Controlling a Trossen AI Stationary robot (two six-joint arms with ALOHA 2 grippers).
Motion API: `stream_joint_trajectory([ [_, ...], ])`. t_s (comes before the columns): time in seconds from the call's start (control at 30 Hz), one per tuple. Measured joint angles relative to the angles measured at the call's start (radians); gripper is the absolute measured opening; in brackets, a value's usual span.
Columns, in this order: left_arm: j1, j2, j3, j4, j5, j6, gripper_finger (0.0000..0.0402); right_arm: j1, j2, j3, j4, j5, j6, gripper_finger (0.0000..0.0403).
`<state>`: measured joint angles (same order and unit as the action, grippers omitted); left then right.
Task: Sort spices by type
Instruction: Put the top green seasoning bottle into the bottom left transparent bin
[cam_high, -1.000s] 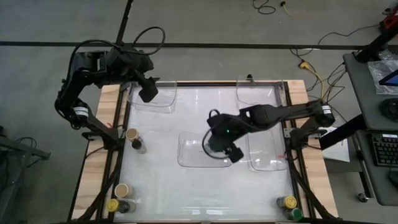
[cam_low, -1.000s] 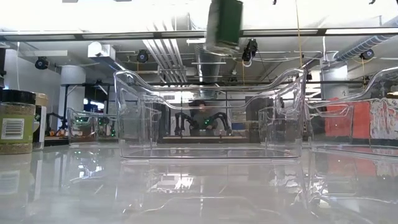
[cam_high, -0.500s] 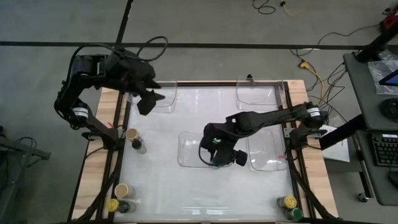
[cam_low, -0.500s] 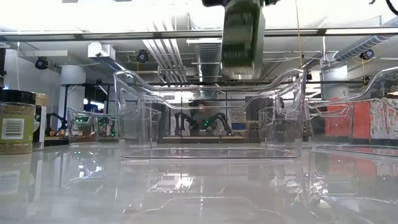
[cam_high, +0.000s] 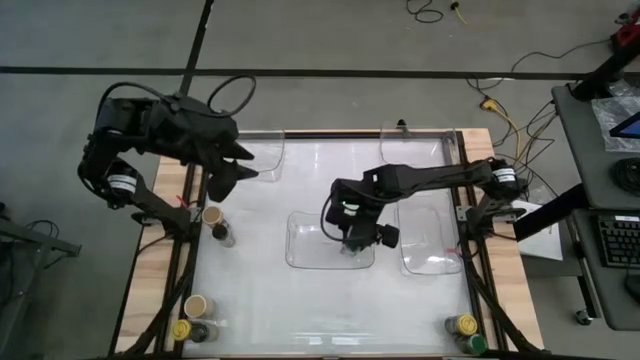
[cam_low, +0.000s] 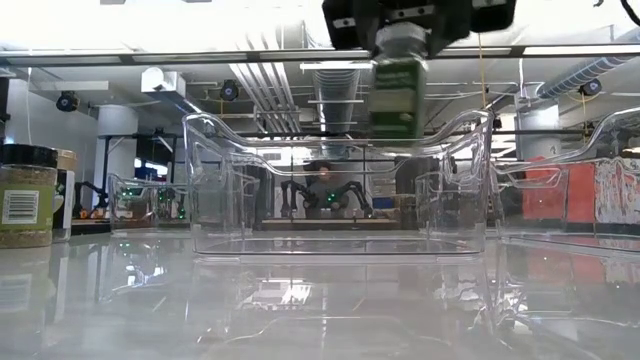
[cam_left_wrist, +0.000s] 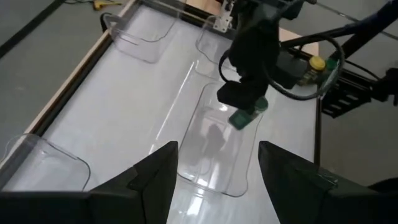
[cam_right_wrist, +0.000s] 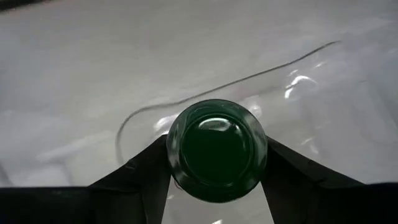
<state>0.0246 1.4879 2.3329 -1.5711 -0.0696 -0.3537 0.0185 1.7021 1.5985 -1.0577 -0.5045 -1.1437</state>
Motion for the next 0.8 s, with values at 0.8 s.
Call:
stream_joint_trajectory([
  [0.8, 0.000, 0.048, 0.000, 0.000, 0.000, -0.048, 0.0207, 0.000, 0.035, -0.166, 0.086, -0.021, -0.126, 0.0201],
])
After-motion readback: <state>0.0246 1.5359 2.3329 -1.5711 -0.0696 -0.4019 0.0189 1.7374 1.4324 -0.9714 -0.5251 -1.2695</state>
